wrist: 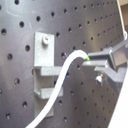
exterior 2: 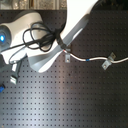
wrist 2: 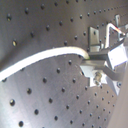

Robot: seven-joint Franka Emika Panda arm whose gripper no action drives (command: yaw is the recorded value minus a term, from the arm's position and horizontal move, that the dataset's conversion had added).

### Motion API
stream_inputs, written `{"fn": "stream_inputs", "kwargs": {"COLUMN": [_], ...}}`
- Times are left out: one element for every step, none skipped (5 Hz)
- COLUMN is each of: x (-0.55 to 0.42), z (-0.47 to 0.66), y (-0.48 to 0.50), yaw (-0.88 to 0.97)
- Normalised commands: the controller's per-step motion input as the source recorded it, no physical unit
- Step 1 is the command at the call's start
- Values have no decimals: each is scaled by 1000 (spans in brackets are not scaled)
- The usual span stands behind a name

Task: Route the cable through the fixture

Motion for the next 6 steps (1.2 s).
{"fn": "stream_inputs", "kwargs": {"x": [-300,-262,-28,16,62,312], "z": [-440,-503,-261,-42,37,212], "y": [-128,-107,-372,-412,-414,-328], "yaw": [500,500,209,303,360,406]}}
